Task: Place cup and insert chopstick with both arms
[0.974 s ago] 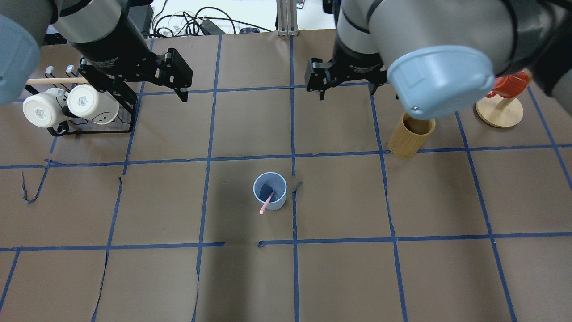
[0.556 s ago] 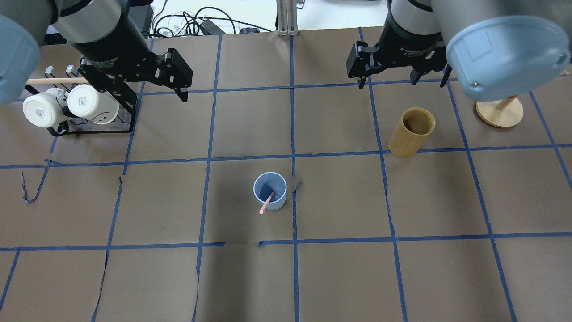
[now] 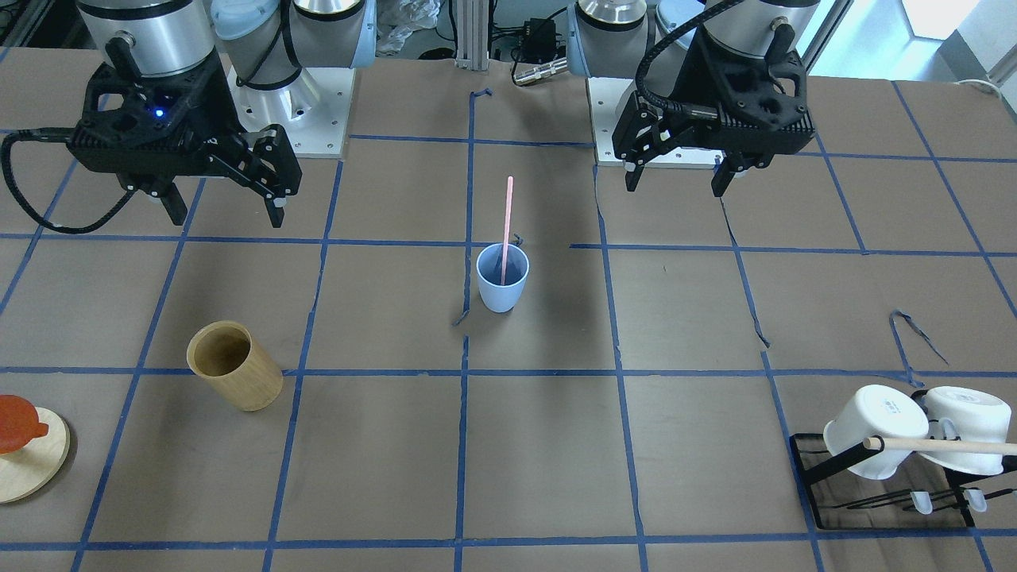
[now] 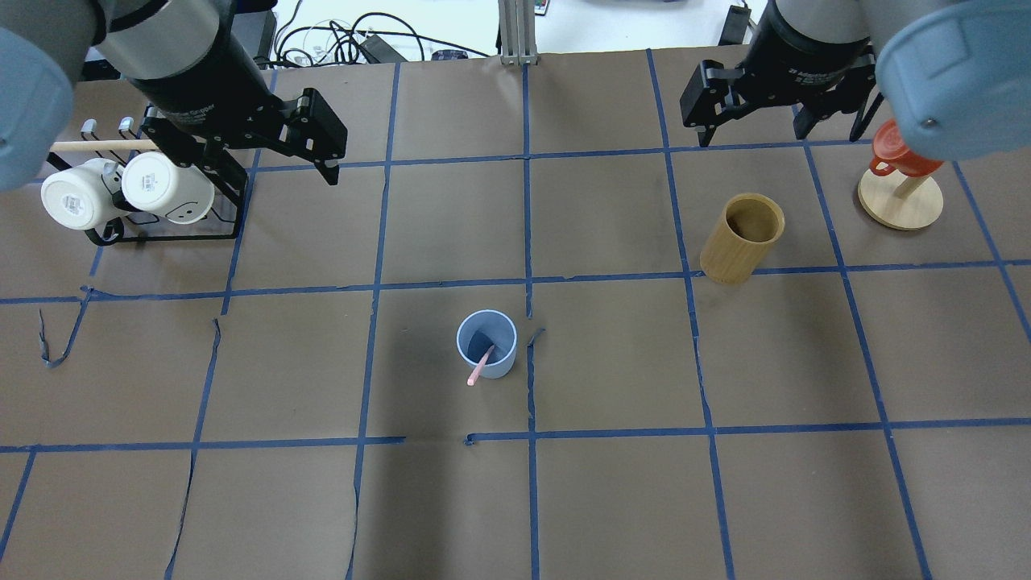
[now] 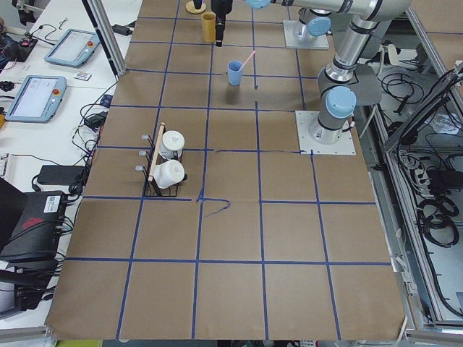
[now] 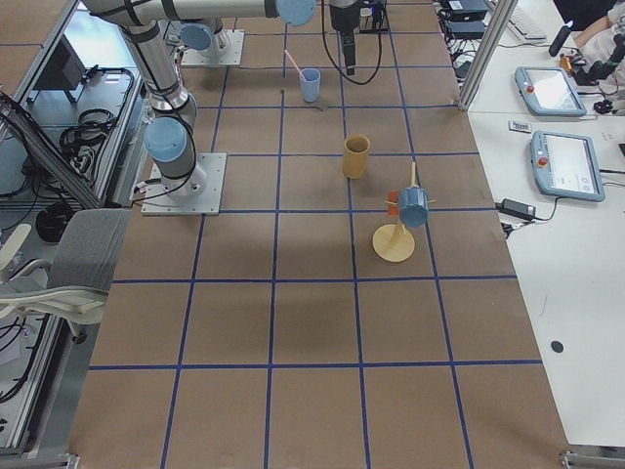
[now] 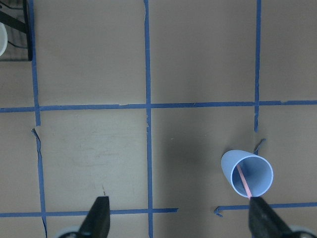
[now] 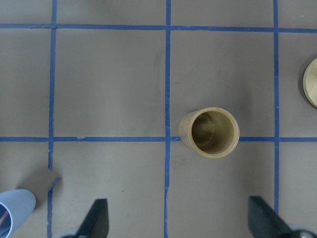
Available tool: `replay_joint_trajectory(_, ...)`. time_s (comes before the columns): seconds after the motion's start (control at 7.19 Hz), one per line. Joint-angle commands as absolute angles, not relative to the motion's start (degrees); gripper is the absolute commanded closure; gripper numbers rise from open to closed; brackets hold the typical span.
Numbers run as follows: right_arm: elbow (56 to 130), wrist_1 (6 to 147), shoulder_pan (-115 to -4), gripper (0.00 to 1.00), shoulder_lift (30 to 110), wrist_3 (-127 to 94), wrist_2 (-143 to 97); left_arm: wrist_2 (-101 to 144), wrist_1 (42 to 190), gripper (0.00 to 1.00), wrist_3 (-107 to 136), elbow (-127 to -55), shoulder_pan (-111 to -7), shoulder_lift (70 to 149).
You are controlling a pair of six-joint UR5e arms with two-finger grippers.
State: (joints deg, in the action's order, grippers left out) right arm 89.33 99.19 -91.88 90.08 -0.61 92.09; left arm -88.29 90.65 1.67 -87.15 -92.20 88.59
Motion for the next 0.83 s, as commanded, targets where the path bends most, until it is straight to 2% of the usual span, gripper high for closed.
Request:
replay_joint_trajectory(0.0, 89.56, 99.31, -90.88, 0.0, 90.44, 1.65, 92.02, -88.33, 90.53, 0.0, 1.67, -87.36, -92.2, 88.59)
replay_joint_trajectory(0.7, 89.56, 98.79, -89.12, 0.0, 90.62, 4.31, 91.32, -88.24, 90.53, 0.0, 1.67, -87.36, -92.2, 88.59)
